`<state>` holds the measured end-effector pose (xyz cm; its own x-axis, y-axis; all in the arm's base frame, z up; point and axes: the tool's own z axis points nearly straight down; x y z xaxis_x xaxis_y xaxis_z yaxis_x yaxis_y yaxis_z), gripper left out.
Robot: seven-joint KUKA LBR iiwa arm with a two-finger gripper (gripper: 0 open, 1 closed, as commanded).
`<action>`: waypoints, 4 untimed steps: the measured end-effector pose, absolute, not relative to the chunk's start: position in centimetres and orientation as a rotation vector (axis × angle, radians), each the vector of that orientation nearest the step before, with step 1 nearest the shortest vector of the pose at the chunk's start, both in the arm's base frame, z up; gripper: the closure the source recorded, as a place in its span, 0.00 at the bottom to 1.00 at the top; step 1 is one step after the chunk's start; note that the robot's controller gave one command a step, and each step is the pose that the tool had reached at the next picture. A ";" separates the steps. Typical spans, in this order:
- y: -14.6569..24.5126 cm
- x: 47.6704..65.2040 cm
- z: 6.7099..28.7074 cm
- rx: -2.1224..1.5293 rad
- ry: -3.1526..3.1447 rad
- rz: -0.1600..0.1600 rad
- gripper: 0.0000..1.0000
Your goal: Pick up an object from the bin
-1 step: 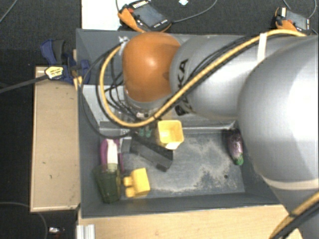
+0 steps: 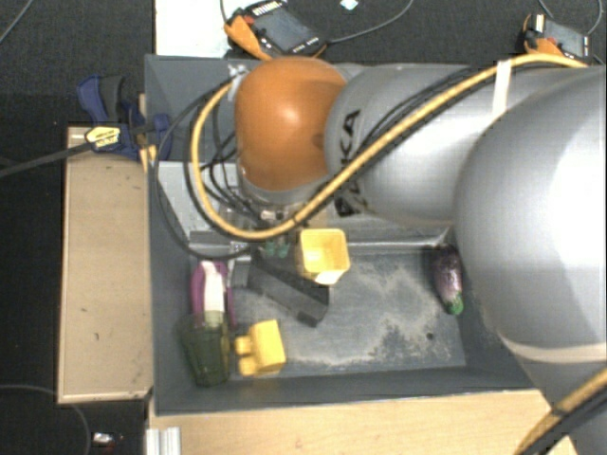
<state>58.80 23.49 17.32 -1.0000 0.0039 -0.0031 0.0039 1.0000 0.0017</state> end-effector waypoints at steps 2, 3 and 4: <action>17.6 58.7 7.1 0.512 3.088 0.016 0.00; 15.7 58.3 7.0 0.317 3.122 0.003 0.00; 17.4 56.8 7.0 0.770 3.036 0.016 0.00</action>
Offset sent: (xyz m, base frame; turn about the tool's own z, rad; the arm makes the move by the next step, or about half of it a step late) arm -0.0017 -0.0593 -0.1032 0.3252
